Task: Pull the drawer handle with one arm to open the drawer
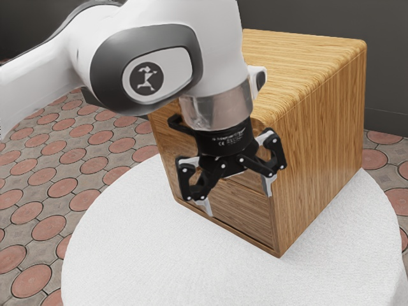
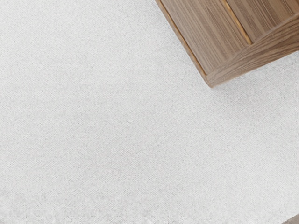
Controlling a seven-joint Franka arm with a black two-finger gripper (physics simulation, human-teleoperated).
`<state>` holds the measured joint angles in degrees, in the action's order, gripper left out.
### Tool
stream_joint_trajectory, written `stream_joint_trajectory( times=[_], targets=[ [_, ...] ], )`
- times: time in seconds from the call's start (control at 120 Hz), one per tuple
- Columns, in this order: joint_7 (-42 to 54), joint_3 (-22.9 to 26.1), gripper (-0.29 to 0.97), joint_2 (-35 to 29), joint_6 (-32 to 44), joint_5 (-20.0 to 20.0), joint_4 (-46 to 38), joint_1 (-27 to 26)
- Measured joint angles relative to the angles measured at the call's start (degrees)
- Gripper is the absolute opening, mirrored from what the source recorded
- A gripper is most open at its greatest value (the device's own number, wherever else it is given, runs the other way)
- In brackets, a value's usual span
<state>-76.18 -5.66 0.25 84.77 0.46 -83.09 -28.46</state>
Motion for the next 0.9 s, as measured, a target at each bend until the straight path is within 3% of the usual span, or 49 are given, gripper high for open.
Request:
stream_joint_trajectory(
  times=[0.308,0.425,0.483,0.558,0.608,0.75,0.9],
  targets=[
    [-4.2,-0.1,0.68,-1.1,-2.9,-1.2,0.8,-5.8],
    [-5.3,-0.1,0.68,-1.9,-4.5,-1.0,0.8,-5.3],
    [-5.8,0.1,0.68,-4.8,-5.0,-1.1,-0.8,-1.1],
    [-6.4,0.9,0.68,-10.8,-4.8,-1.4,-5.0,17.0],
    [-6.7,2.7,0.68,-14.0,-4.4,-1.7,-8.2,23.4],
    [-7.5,4.1,0.68,-21.0,-2.4,-1.4,-15.0,23.8],
    [-7.9,4.1,0.68,-19.1,2.9,-0.2,-16.0,25.4]
  ],
)
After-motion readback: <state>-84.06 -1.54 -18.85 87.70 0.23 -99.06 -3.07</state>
